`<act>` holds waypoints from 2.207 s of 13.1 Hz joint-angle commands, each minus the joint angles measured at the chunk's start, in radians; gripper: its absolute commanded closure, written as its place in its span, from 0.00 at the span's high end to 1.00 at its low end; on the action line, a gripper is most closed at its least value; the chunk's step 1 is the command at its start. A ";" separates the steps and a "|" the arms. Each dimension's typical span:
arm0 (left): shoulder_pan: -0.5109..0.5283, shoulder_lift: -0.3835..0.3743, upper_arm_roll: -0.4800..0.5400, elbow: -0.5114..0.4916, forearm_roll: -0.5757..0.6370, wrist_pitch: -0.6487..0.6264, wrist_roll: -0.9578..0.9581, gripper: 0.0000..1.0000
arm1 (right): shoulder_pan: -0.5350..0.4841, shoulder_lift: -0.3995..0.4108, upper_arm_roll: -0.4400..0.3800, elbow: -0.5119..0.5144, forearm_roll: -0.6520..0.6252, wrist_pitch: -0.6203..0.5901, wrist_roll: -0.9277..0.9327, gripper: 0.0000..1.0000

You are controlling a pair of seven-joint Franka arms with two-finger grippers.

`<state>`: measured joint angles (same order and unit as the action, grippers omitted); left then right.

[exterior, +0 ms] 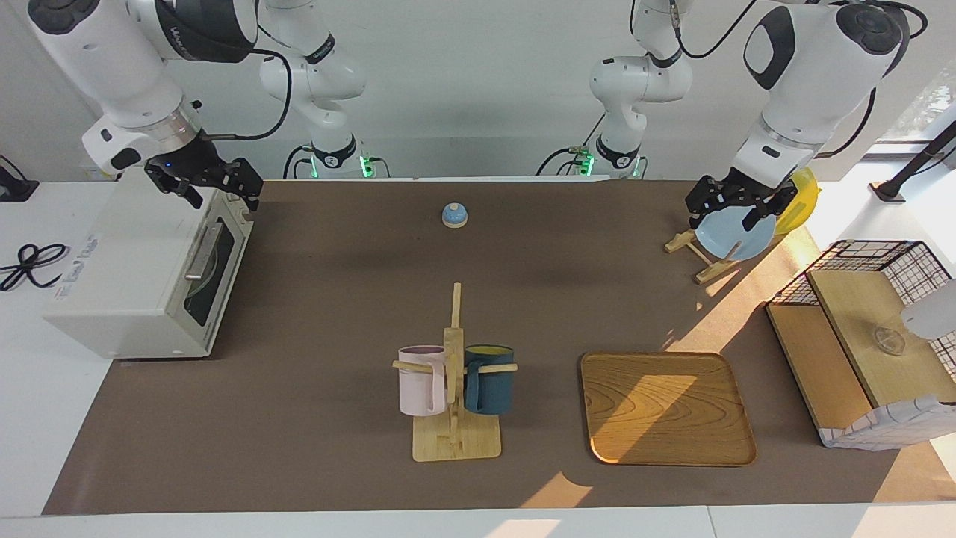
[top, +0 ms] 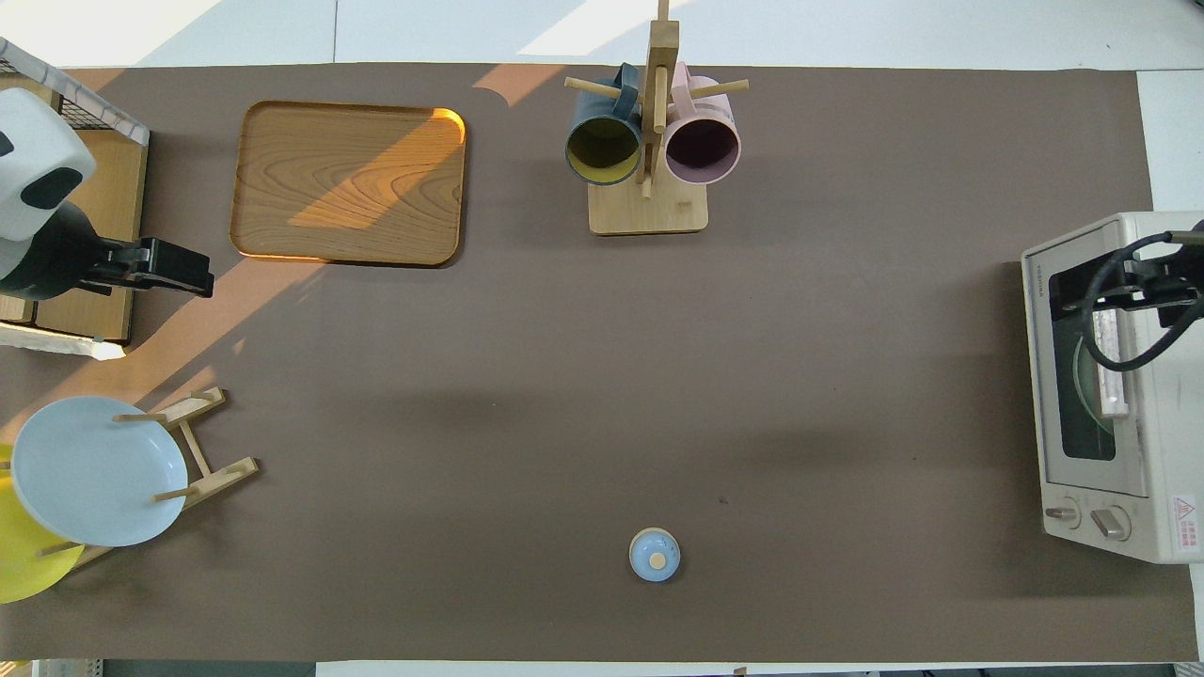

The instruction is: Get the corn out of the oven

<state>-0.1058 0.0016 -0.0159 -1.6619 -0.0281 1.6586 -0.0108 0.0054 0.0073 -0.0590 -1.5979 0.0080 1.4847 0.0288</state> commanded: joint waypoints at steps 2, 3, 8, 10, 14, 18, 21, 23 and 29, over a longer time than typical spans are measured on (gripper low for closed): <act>0.012 -0.028 -0.006 -0.030 -0.012 0.012 0.009 1.00 | 0.005 -0.018 -0.002 -0.016 -0.010 0.016 -0.015 1.00; 0.012 -0.028 -0.006 -0.030 -0.010 0.012 0.009 1.00 | 0.005 -0.018 -0.002 -0.017 -0.011 0.016 -0.013 1.00; 0.012 -0.028 -0.006 -0.030 -0.012 0.012 0.009 1.00 | -0.005 -0.064 -0.001 -0.129 -0.010 0.086 -0.042 1.00; 0.012 -0.028 -0.006 -0.030 -0.012 0.012 0.009 1.00 | -0.030 -0.093 -0.002 -0.209 -0.011 0.164 -0.059 0.28; 0.012 -0.028 -0.006 -0.030 -0.012 0.012 0.009 1.00 | -0.093 -0.116 -0.004 -0.338 -0.067 0.337 -0.237 0.00; 0.012 -0.028 -0.006 -0.030 -0.010 0.012 0.009 1.00 | -0.136 -0.116 -0.002 -0.410 -0.125 0.411 -0.239 0.00; 0.012 -0.028 -0.006 -0.030 -0.010 0.012 0.009 1.00 | -0.140 -0.109 -0.002 -0.433 -0.123 0.468 -0.239 0.00; 0.012 -0.028 -0.006 -0.030 -0.010 0.012 0.009 1.00 | -0.140 -0.107 -0.002 -0.448 -0.125 0.473 -0.250 0.00; 0.012 -0.028 -0.006 -0.030 -0.012 0.012 0.009 1.00 | -0.124 -0.083 0.001 -0.514 -0.123 0.548 -0.247 0.00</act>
<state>-0.1058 0.0016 -0.0159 -1.6619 -0.0281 1.6586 -0.0108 -0.1218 -0.0804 -0.0619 -2.0648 -0.1053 1.9885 -0.2036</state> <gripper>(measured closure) 0.000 0.991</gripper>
